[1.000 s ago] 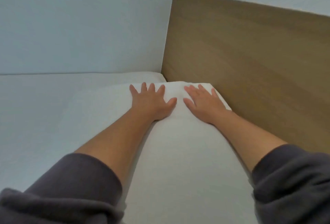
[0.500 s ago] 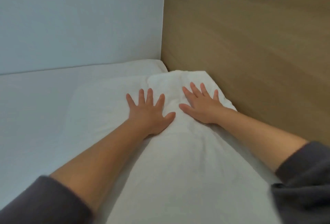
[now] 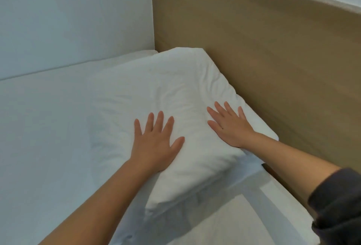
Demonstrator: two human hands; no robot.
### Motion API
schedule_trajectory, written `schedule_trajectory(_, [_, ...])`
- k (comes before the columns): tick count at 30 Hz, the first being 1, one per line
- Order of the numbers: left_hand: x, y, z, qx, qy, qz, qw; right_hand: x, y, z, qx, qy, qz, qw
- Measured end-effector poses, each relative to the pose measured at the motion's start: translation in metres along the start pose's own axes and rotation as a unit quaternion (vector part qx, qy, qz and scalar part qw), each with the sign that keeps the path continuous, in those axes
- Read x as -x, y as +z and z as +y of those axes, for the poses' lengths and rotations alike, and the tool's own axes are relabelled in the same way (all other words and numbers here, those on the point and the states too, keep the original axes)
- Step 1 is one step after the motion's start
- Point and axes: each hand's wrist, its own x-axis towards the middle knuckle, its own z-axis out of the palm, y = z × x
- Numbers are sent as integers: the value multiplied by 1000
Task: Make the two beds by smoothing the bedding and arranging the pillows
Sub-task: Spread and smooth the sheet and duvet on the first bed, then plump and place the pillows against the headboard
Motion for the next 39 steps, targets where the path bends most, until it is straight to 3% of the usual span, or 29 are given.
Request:
schedule_trajectory(8, [77,-19,12,-70,63,-58,994,149,-4,-39,48,44,-60,996])
schedule_trajectory(15, [185,-86,42,-118,168,-97,974,305,-44,-83,52,166,-35,984])
schedule_trajectory(22, [304,-138,87,-121,308,-109,937,479,-67,-143,-4,325,-49,945])
schedule_trajectory(29, [431,-130,196,-141,447,-150,870,684,-39,-180,-121,516,-79,844])
schedule_trajectory(34, [539,-88,261,-178,576,-189,775,829,5,-206,-171,628,-120,750])
schedule_trajectory(39, [636,-54,318,-213,639,-224,704,935,33,-225,-186,718,-128,658])
